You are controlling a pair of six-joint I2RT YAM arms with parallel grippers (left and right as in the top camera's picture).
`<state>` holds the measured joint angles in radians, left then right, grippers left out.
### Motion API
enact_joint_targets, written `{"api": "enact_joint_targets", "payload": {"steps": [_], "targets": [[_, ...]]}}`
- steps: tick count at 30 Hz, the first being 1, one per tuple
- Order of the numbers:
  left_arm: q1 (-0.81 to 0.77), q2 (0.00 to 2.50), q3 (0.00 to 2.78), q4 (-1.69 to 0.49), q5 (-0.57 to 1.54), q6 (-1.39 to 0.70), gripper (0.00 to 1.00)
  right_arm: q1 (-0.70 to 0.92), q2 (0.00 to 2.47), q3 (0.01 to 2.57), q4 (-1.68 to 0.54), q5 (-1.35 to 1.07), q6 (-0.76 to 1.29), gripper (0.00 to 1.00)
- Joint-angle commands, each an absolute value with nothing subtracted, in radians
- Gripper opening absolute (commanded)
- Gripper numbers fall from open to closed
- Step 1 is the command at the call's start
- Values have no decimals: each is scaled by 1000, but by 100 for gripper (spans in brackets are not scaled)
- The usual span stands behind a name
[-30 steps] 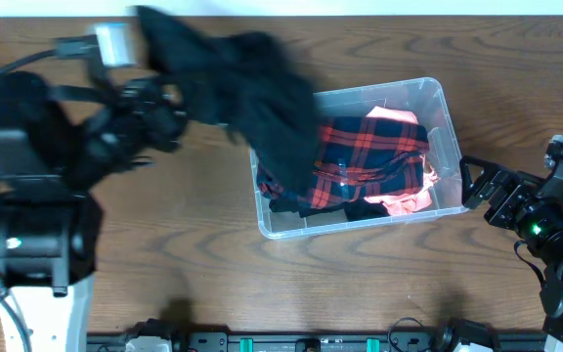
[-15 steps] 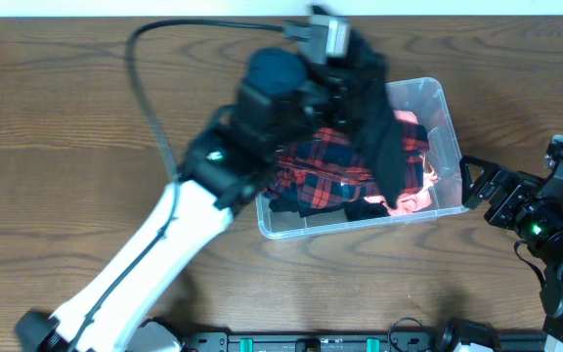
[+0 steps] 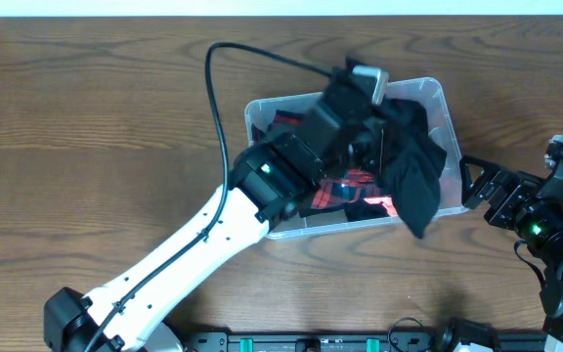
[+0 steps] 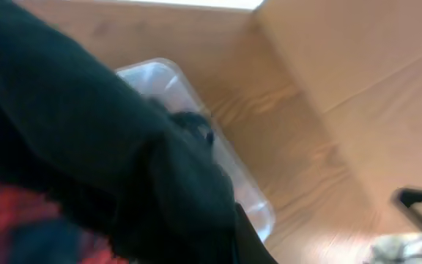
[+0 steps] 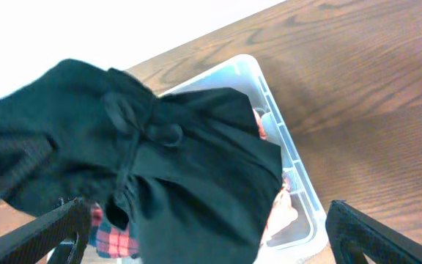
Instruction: Pack container
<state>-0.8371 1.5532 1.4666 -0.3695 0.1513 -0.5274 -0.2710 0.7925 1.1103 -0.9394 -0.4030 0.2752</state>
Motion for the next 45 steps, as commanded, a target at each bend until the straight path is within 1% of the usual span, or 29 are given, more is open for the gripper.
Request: {"api": "enact_joint_targets", "payload": {"steps": [1, 3, 7, 12, 21, 26, 28, 31, 34, 37, 45], "targets": [[-893, 1568, 1490, -479, -10, -526, 6, -281, 790, 1118, -939, -400, 276, 99], [-914, 1567, 1490, -540, -67, -527, 6, -281, 790, 1118, -939, -400, 276, 99], [-944, 1568, 1490, -657, -96, -538, 6, -281, 790, 1118, -939, -400, 276, 99], [-953, 1568, 1489, -820, -239, -537, 6, -281, 790, 1118, -939, -400, 276, 99], [-962, 1568, 1468, -1034, -240, -598, 6, -281, 790, 1118, -939, -400, 276, 99], [-988, 1568, 1464, -1044, -222, -603, 7, -281, 790, 1118, -939, -400, 276, 99], [-990, 1568, 1464, -1016, -222, -595, 10, -281, 790, 1118, -939, -400, 276, 99], [-989, 1567, 1464, -944, -223, -529, 10, -281, 790, 1118, -939, -400, 276, 99], [-979, 1567, 1464, -897, -300, -483, 10, -281, 790, 1118, -939, -400, 276, 99], [-937, 1567, 1464, -899, -364, -478, 10, -281, 790, 1118, -939, -400, 276, 99], [-767, 1568, 1462, -936, -354, -345, 10, -281, 790, 1118, -939, -400, 276, 99]]}}
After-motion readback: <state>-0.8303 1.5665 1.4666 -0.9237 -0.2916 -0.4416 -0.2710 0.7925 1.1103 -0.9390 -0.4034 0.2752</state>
